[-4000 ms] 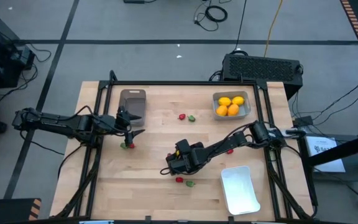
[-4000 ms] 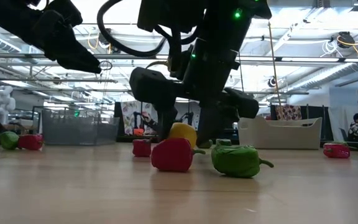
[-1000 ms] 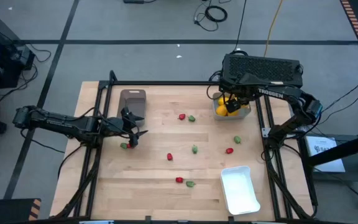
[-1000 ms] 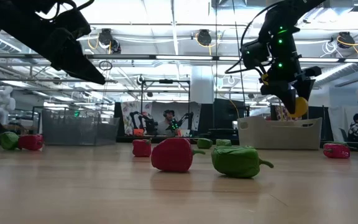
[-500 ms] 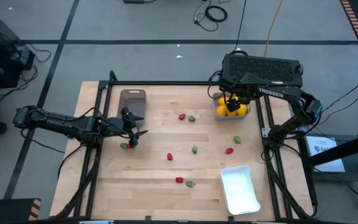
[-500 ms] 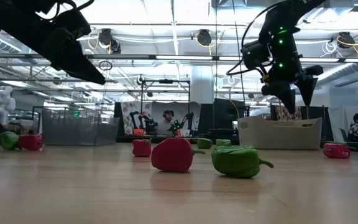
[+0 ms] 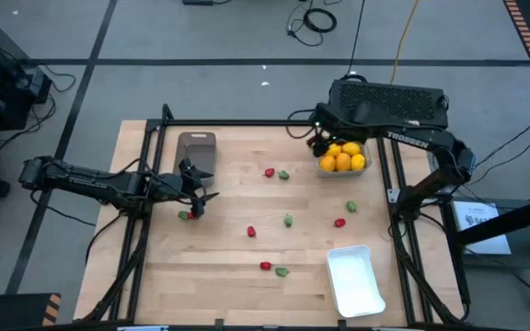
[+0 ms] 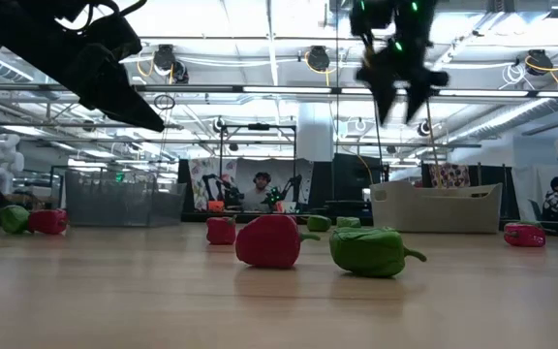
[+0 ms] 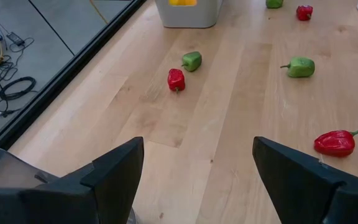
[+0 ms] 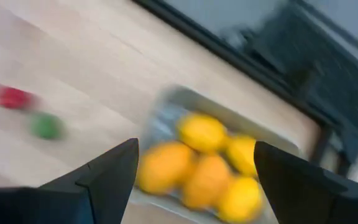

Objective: Sort produce into baskets
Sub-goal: Put the middle left red chili pepper into the black bin

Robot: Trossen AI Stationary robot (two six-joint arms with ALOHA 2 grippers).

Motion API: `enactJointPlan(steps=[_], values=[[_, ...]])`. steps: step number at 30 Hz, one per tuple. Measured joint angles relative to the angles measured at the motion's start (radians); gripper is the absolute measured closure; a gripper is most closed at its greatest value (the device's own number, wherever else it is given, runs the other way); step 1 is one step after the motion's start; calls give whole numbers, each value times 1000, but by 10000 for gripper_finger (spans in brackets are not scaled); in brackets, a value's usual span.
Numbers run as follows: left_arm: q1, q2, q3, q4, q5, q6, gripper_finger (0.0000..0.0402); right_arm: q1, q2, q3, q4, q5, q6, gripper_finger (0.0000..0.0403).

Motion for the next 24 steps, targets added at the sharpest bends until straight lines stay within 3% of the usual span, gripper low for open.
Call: enactJointPlan(steps=[9, 17, 21, 24], values=[[0, 0, 0, 1, 14, -21, 92, 355, 5, 21, 125, 35, 132, 94], [0, 3, 0, 2, 14, -55, 92, 664, 20, -90, 318, 320, 214, 94], [0, 27, 1, -1, 19, -136, 92, 749, 21, -188, 444, 457, 195, 94], [0, 48, 1, -4, 96, -160, 92, 770, 20, -253, 535, 531, 160, 94]])
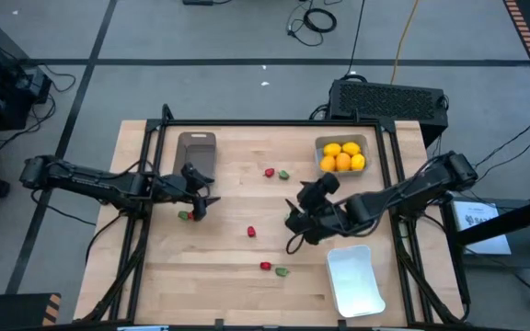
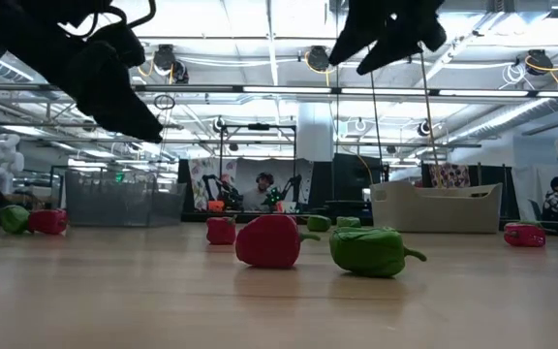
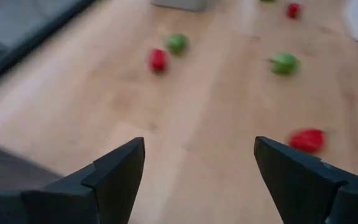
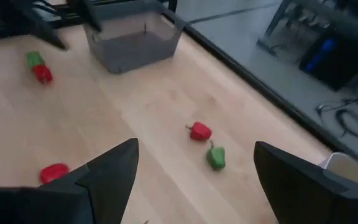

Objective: Sort produce into baskets
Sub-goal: Put the middle left red chili pepper into the black bin

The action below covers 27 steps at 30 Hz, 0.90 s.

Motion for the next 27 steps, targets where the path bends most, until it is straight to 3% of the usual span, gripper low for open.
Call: enactJointPlan(steps=[5, 14, 18, 22, 27], values=[[0, 22, 3, -38, 149, -115, 92, -9, -1, -103, 86, -2, -58, 94], [11, 31, 174, -478, 131, -329, 93, -38, 0, -197, 125, -36, -95, 94], [8, 63, 215, -619, 169, -297, 99, -37, 0, -197, 138, -36, -130, 94], [8, 138, 209, -626, 250, -175, 102, -37, 0, -197, 164, -36, -139, 94], [8, 283, 208, -617, 279, -47, 103, -34, 0, -197, 204, -54, -156, 94]])
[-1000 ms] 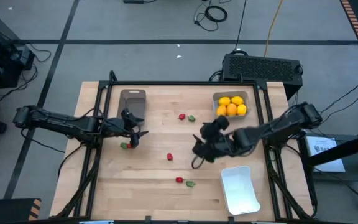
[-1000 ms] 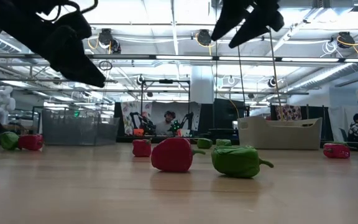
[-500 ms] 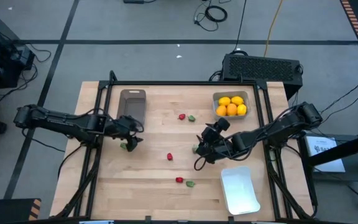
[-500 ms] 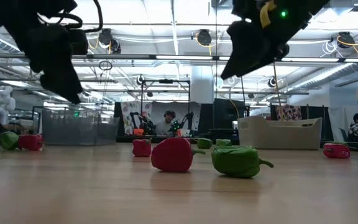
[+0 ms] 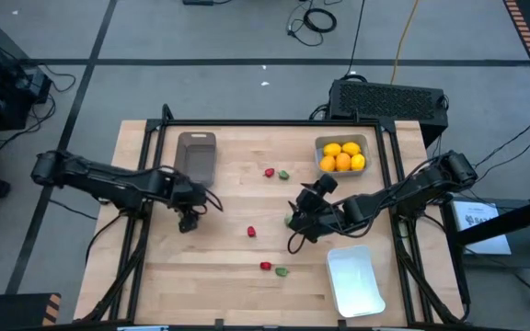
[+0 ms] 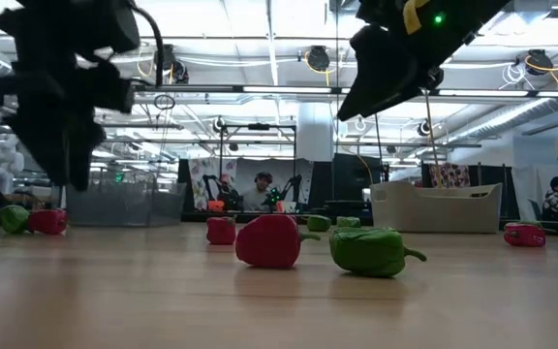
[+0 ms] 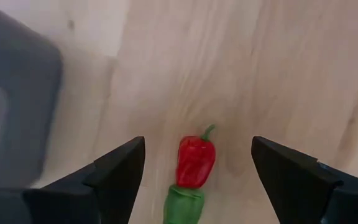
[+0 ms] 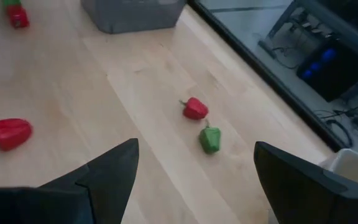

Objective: Sort produce into baskets
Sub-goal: Put the middle left red chili pepper into the black bin

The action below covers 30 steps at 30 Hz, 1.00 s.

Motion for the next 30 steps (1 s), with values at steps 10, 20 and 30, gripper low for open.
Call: enactJointPlan(steps=[10, 20, 30], values=[[0, 217, -1, -1, 14, 24, 103, 0, 0, 0, 58, -31, -54, 94], [0, 243, -1, 2, 34, 25, 103, 0, 0, 0, 51, -31, -59, 94], [-2, 243, 11, -1, 36, 30, 184, 0, 0, 0, 51, -31, -60, 94]])
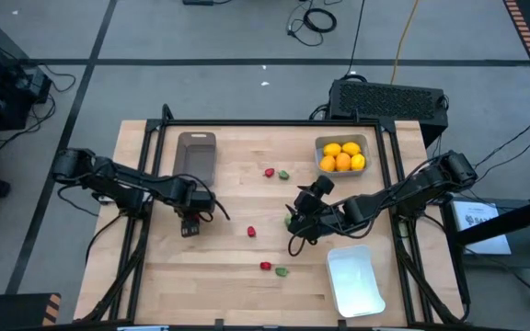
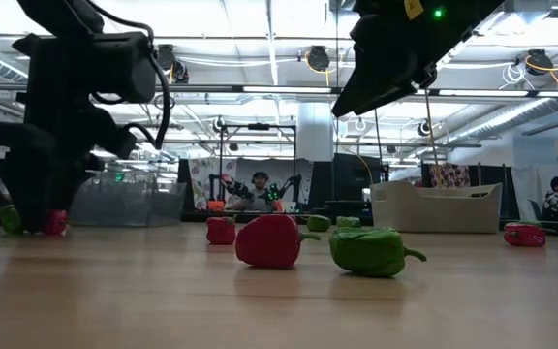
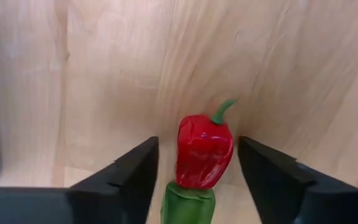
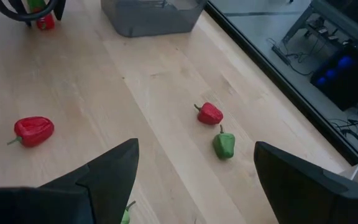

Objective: Sort produce into baskets
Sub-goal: Put the middle left red chili pepper into the black bin

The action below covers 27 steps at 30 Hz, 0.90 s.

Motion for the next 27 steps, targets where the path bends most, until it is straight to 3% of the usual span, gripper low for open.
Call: enactJointPlan(steps=[9, 16, 18, 22, 25, 27], values=[[0, 0, 6, -12, -3, 1, 299, 0, 0, 0, 0, 0, 2, 94], [0, -9, 178, -153, -24, 51, 317, 0, 0, 0, 0, 0, 3, 94], [0, -18, 263, -221, -94, 77, 313, 0, 0, 0, 0, 0, 3, 94], [8, -38, 424, -341, -332, 144, 312, 0, 0, 0, 1, 0, 3, 94], [32, -59, 512, -359, -513, 197, 311, 0, 0, 0, 2, 0, 3, 94], [61, -70, 545, -355, -566, 242, 311, 0, 0, 0, 1, -3, 3, 94]])
